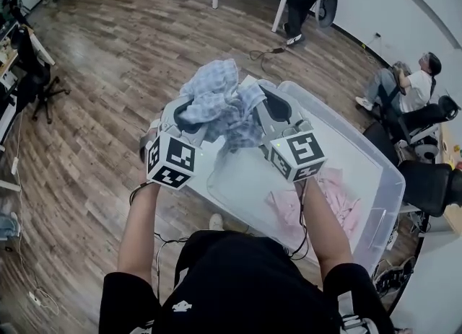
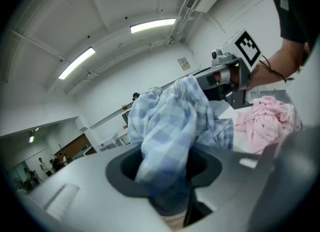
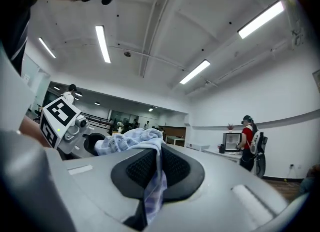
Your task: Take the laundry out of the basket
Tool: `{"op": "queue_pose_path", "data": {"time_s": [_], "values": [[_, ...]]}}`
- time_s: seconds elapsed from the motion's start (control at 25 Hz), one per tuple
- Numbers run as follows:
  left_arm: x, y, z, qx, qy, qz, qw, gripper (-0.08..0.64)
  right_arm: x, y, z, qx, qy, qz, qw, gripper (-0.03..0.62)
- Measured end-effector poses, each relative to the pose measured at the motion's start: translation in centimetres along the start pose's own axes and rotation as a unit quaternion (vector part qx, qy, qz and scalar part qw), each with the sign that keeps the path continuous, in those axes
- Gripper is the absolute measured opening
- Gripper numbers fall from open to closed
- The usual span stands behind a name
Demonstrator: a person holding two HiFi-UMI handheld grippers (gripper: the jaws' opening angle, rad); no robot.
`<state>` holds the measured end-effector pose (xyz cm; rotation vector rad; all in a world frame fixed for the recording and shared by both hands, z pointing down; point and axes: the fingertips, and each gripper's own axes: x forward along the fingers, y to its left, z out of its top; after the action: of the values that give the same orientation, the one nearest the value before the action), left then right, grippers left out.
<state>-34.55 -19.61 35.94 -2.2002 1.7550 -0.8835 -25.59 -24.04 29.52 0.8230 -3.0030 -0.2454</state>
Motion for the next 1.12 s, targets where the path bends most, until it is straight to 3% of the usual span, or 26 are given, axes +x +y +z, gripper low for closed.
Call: {"op": "queue_pose_path", "data": {"time_s": [0.16, 0.4, 0.48, 0.64, 0.88, 0.96, 1.12], "values": [[-0.7, 1.5, -2.7, -0.012, 0.017, 0.015, 0.9997, 0.173, 2.5, 2.2, -1.1, 0.004, 0.013, 0.030, 0.999, 0.011], [0.3, 0.2, -6.8, -0.043, 0.044, -0.013, 0.9980, 0.179, 3.7, 3.5, -5.5, 0.004, 0.104, 0.049, 0.993, 0.019], [0.9, -0.6, -7.9, -0.056, 0.054, -0.025, 0.9967, 0.181, 3.7, 3.5, -6.9, 0.007, 0.136, 0.053, 0.989, 0.062], [2.1, -1.6, -10.1, -0.084, 0.077, -0.038, 0.9927, 0.181, 3.0, 4.0, -8.9, 0.008, 0.182, 0.079, 0.980, 0.207], [3.4, -2.2, -12.7, -0.114, 0.120, -0.041, 0.9853, 0.183, -0.6, 4.1, -10.9, -0.020, 0.254, 0.148, 0.956, 0.283], [3.6, -2.7, -12.7, -0.119, 0.120, -0.051, 0.9842, 0.184, -1.5, 3.1, -10.3, -0.012, 0.247, 0.146, 0.958, 0.290], [3.9, -5.1, -11.3, -0.113, 0.091, -0.103, 0.9840, 0.218, -1.4, 1.6, -8.6, 0.012, 0.203, 0.114, 0.973, 0.285]]}}
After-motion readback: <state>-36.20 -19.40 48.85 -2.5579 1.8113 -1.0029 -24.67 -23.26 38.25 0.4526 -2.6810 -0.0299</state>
